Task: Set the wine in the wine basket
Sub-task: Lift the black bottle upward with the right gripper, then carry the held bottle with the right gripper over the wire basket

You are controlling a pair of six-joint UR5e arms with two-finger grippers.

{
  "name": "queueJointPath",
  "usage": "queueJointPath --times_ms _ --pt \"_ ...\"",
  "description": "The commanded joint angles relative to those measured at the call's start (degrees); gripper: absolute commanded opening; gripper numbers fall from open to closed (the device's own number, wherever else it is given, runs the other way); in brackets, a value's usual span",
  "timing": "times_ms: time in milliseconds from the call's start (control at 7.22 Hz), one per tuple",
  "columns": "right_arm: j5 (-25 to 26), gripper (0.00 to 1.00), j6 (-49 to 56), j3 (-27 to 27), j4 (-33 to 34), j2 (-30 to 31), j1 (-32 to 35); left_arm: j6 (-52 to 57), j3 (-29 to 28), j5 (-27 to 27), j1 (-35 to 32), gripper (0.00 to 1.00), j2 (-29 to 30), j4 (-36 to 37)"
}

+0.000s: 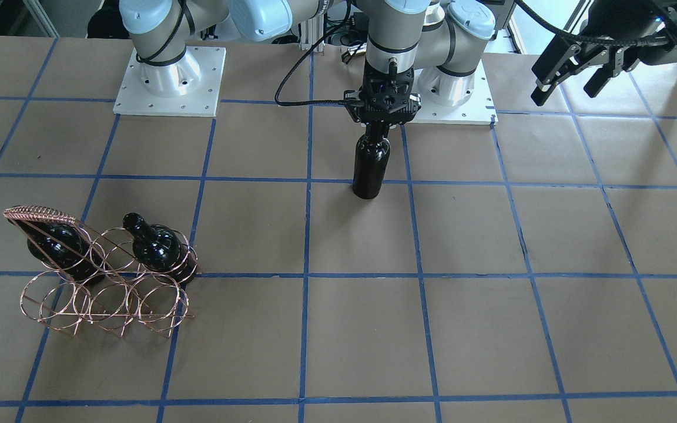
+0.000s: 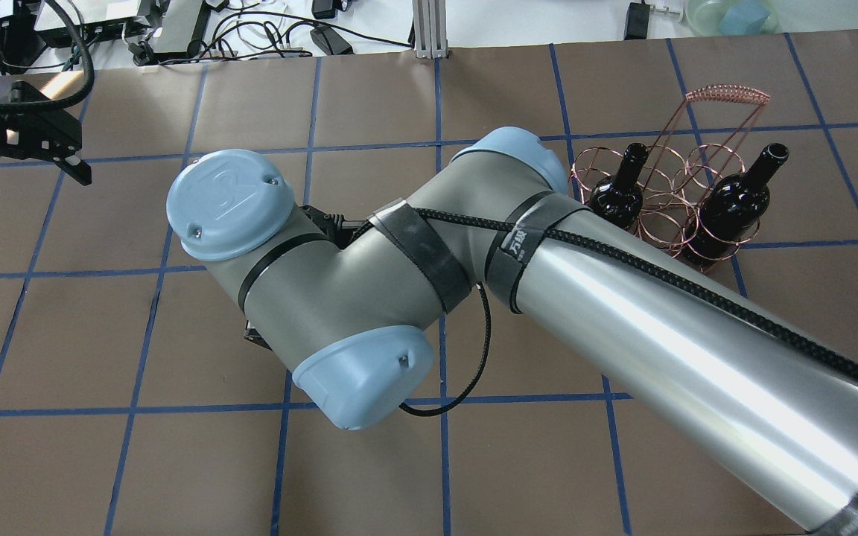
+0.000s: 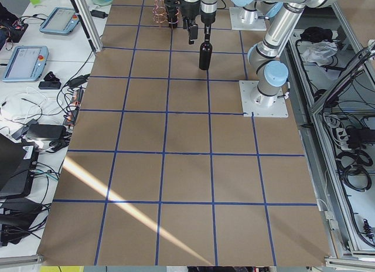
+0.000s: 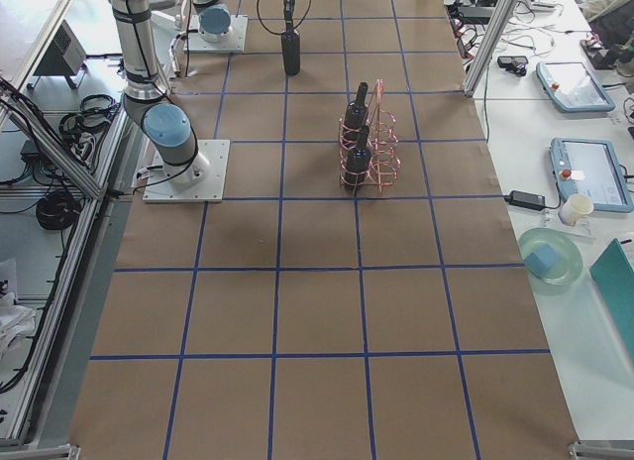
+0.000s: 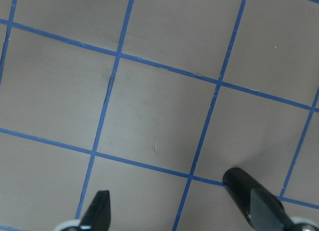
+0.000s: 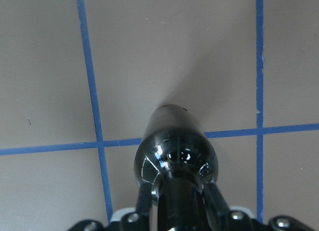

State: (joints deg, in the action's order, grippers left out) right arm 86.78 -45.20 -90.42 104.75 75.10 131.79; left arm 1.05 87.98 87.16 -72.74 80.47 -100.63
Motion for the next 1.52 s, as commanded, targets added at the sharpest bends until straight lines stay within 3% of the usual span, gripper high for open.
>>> queueJointPath --times_ms 0,277,831,969,1108,1385 --pt "-0.20 0.03 0.38 0.50 0.10 0.22 -0.39 0.00 0.00 -0.06 -0.03 1.00 -0.05 -0.01" --pt "0.40 0.00 5.00 0.77 -2.68 4.85 -3.19 -0.17 0.26 -0.24 -0.82 1.00 0.39 -0.01" --pt "1.90 0.00 31.25 0.68 -25.15 19.62 -22.58 -11.84 1.66 0.37 -12.65 1.00 1.80 0.70" --pt "2.08 0.00 36.02 0.68 -26.08 21.65 -28.19 -12.04 3.24 3.86 -15.30 1.00 1.80 0.70" --pt "6.61 0.00 38.93 0.77 -26.00 23.06 -33.82 -11.69 4.47 5.20 -17.32 1.00 1.80 0.87" --pt "8.32 0.00 46.24 0.95 -24.68 23.95 -43.15 -10.90 4.22 5.03 -17.53 1.00 2.06 2.61"
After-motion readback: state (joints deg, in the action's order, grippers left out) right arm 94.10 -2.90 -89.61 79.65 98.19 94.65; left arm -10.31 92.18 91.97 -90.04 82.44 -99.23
